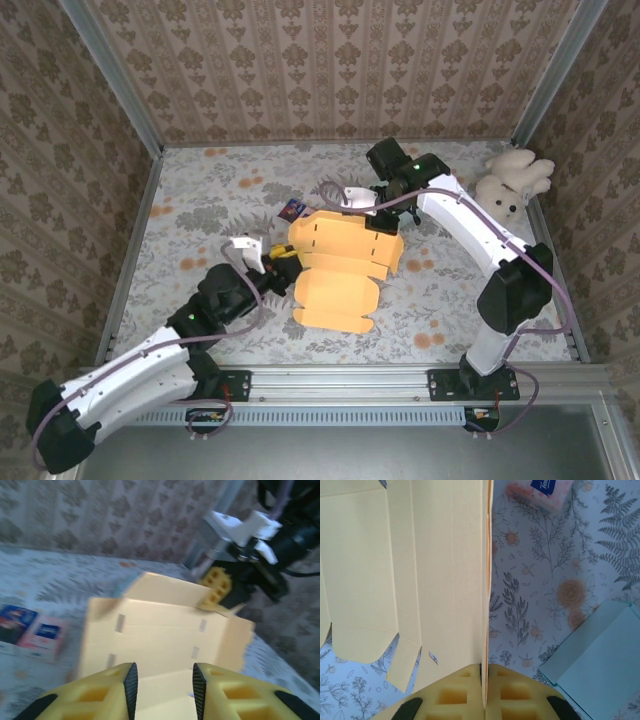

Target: Fold the paper box

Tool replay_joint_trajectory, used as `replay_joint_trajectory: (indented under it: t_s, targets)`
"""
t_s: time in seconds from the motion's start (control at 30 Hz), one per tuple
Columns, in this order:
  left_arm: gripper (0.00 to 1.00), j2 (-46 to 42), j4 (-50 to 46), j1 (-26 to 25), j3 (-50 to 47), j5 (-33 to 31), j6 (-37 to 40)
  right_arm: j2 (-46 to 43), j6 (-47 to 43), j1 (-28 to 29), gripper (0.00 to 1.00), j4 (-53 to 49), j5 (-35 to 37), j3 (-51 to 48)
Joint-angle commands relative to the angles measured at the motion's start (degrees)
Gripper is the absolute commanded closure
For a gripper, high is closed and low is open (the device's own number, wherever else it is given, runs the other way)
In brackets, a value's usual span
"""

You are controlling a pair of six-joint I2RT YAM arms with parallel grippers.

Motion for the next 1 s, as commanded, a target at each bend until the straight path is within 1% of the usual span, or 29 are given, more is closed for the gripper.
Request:
replay_joint_trajectory:
  t_s: [0.0,0.13,0.17,0.23,0.33,0.43,0.67,0.77,0.9,0.97]
  targets:
    - [0.66,3.34,-0.44,-1.84,3.32,1.55,-2.42,-2.49,-0.22,0.45,1.00,1.84,1.53,-1.76]
    - [0.67,7.95,-4.40,-0.83,5.94,-5.27,-3.48,-3.86,-0.73,0.75,1.00,2.28,1.53,-4.10]
    - [0.68,8.80,-4.74,0.06,6.22,-5.55,-3.88,-4.31,-0.92,0.82,1.00,2.54,1.49,-4.71]
    - [0.68,11.00,-4.66,3.06,6.65,-3.36,-5.51,-5.38,-1.40,0.88,1.00,3.07,0.95,-6.06]
    - [0.69,14.34,-3.71,7.35,7.36,1.81,-8.43,-6.80,-1.97,0.97,1.00,3.87,0.07,-7.81]
    - [0.70,17.02,-3.55,9.18,8.62,3.45,-9.43,-7.89,-2.35,1.06,1.00,4.77,-0.73,-9.15]
    - [0.71,17.41,-4.83,10.41,9.86,1.14,-9.04,-8.72,-3.21,1.45,1.00,5.99,-1.12,-11.19]
    - [0.71,17.96,-5.85,10.41,11.30,1.80,-8.17,-8.84,-3.06,2.01,1.00,7.02,-0.82,-11.64]
    - [0.71,20.83,-4.22,8.84,12.67,4.04,-8.40,-7.89,-1.32,2.45,1.00,7.81,-0.38,-10.91]
    - [0.72,22.33,-3.72,7.30,13.55,3.87,-7.88,-7.17,-1.03,2.55,1.00,7.40,-0.58,-10.47]
